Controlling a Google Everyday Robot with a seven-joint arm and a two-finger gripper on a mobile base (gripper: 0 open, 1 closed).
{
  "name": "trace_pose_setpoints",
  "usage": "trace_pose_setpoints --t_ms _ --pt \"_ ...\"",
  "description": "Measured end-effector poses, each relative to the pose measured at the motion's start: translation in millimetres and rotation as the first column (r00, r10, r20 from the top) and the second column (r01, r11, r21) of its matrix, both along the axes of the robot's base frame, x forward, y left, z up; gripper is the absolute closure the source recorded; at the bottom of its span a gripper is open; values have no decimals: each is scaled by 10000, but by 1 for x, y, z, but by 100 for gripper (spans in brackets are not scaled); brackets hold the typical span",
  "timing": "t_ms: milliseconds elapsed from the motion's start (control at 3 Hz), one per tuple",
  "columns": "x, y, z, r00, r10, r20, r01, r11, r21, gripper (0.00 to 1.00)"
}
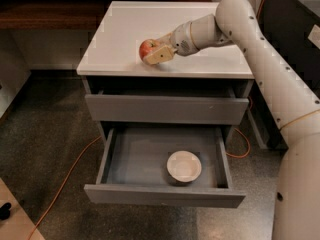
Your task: Pick apple from middle drawer and place on counter
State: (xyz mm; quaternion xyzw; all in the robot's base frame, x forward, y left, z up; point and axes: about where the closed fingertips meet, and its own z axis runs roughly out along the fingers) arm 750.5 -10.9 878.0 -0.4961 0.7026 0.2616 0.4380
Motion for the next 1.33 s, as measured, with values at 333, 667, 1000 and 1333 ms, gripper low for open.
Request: trace_pose_setpoints --t_ms 333,667,1000,1333 --pt "20 3 -9 9998 -153 -144 147 9991 -397 74" --pt "30 4 -16 9994 -195 -303 177 9982 -575 51" --pt "37 1 -24 9994 -319 -98 311 9970 -709 27" --pt "38 4 -27 9995 -289 -111 280 9971 -706 4"
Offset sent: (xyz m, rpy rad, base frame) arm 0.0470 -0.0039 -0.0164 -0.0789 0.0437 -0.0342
